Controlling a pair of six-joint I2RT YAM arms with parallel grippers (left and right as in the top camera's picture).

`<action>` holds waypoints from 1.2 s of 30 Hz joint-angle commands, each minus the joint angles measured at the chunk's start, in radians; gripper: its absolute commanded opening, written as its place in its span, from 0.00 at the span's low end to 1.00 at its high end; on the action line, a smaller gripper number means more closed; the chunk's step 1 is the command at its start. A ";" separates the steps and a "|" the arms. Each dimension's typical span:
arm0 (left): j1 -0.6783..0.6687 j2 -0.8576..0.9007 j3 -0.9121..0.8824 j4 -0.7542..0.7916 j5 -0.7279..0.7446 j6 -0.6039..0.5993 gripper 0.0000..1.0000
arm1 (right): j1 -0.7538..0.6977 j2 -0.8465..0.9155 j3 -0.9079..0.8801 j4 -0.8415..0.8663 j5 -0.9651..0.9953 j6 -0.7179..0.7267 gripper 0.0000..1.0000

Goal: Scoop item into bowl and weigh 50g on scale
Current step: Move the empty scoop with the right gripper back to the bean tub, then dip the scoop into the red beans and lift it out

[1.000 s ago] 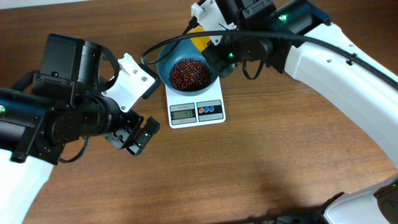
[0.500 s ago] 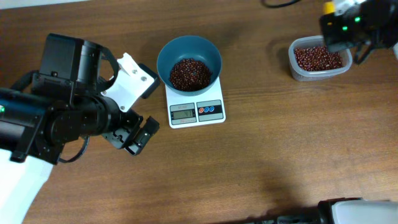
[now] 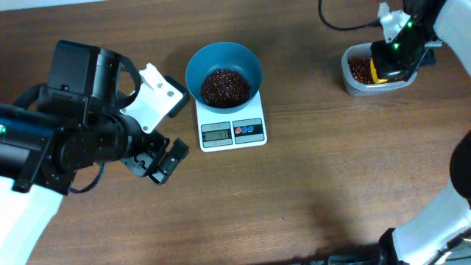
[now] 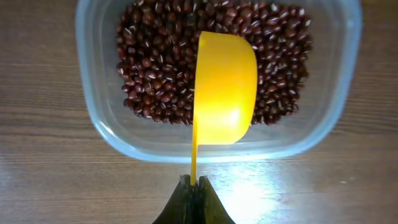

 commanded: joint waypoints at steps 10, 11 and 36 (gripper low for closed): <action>0.003 -0.005 0.013 -0.001 0.011 -0.013 0.99 | 0.000 0.029 0.011 -0.035 -0.288 0.004 0.04; 0.003 -0.005 0.013 -0.001 0.011 -0.013 0.99 | 0.000 0.029 0.011 -0.034 -0.288 0.004 0.04; 0.003 -0.005 0.013 -0.001 0.011 -0.013 0.99 | -0.159 0.018 0.104 -0.084 -0.515 0.049 0.04</action>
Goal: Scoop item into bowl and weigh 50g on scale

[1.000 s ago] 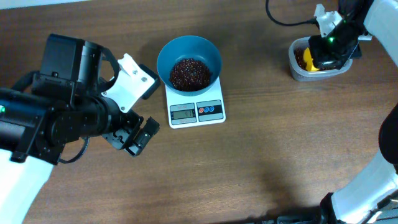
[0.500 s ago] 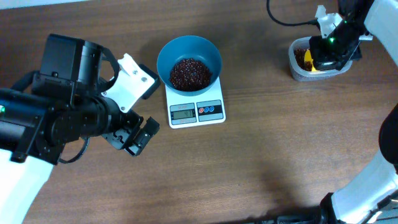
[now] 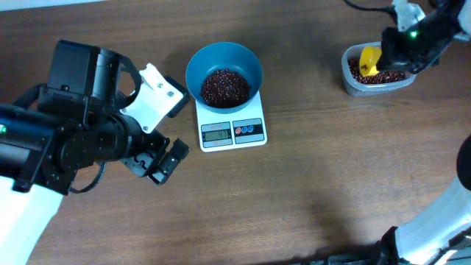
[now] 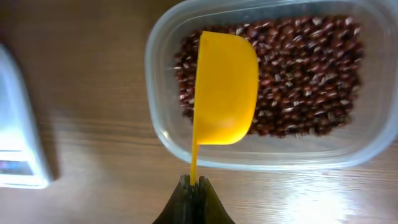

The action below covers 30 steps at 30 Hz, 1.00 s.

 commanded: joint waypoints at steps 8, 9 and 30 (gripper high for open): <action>0.003 -0.005 0.013 -0.001 0.011 -0.013 0.99 | -0.094 0.000 0.023 -0.029 -0.513 0.004 0.04; 0.003 -0.005 0.013 -0.001 0.011 -0.013 0.99 | -0.093 0.000 0.023 -0.029 -0.576 0.004 0.04; 0.003 -0.005 0.013 -0.001 0.011 -0.013 0.99 | 0.446 -0.001 0.165 0.134 -0.474 -0.044 0.04</action>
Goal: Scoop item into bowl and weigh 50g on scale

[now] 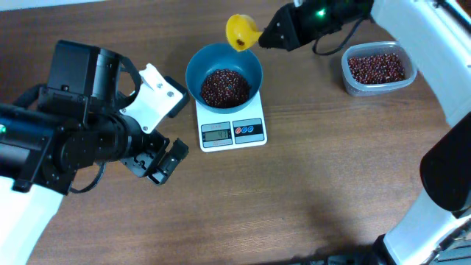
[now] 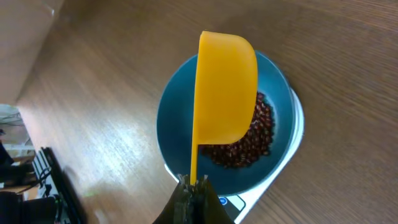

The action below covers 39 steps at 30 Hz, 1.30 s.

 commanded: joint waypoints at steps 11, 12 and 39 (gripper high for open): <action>0.003 -0.005 0.013 0.001 0.011 -0.013 0.99 | -0.452 -0.015 0.021 -0.106 -0.056 -0.092 0.04; 0.003 -0.005 0.013 0.001 0.011 -0.013 0.99 | -0.487 -0.015 0.021 -0.136 -0.030 -0.094 0.04; 0.003 -0.005 0.013 0.001 0.011 -0.013 0.99 | -0.417 0.000 -0.269 -0.026 0.539 -0.084 0.04</action>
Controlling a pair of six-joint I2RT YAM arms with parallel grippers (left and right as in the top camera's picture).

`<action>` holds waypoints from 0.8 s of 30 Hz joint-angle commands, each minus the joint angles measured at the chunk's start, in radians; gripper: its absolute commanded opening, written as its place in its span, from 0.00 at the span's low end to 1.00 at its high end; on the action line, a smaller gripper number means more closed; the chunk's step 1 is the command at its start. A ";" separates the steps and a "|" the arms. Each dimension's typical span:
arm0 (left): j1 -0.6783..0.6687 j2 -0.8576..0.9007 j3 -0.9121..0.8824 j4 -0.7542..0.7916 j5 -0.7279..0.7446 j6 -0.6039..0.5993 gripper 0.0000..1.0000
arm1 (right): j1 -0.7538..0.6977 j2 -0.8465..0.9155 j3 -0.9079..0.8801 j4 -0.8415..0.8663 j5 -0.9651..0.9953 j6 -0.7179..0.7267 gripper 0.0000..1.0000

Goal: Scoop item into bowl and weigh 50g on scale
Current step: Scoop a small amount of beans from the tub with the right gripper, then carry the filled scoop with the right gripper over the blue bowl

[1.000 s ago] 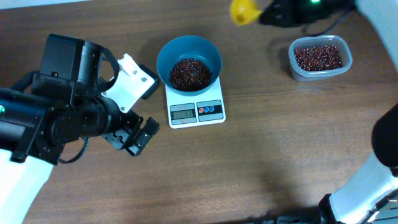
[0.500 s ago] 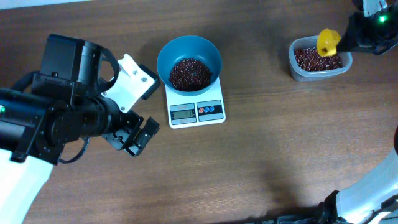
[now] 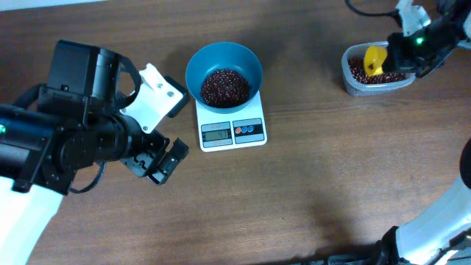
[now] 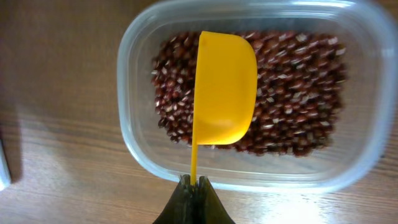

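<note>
A blue bowl (image 3: 224,72) holding red beans stands on the white scale (image 3: 232,131) left of the table's middle. At the far right a clear plastic tub (image 3: 375,71) (image 4: 249,99) holds more red beans (image 4: 298,93). My right gripper (image 4: 194,182) (image 3: 401,46) is shut on the thin handle of a yellow scoop (image 4: 225,87) (image 3: 375,57), whose cup hangs over the tub, seen from its back. My left gripper (image 3: 163,160) rests near the table at the left; whether it is open is unclear from above.
The big black and white left arm (image 3: 81,125) fills the left side of the table. The scale's display (image 3: 218,132) and buttons face the front. Brown wooden tabletop (image 3: 316,177) stretches between scale and tub.
My right gripper with the yellow scoop was over the blue bowl on the scale; now it is back over the bean tub at the far right. The left arm has not moved.
The scoop was held over the bean tub at the two oldest moments, slightly shifted between them. Then it was above the blue bowl's far rim. Now it hangs over the tub again. The left arm stayed still throughout.
</note>
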 commanded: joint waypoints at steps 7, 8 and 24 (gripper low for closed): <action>0.003 -0.005 0.013 0.001 0.011 -0.013 0.99 | 0.060 -0.005 -0.040 -0.008 -0.024 0.034 0.04; 0.003 -0.005 0.013 0.002 0.011 -0.013 0.99 | 0.052 -0.005 -0.029 -0.011 -0.021 0.034 0.04; 0.003 -0.005 0.013 0.002 0.011 -0.013 0.99 | -0.164 -0.005 0.044 -0.031 -0.713 0.065 0.04</action>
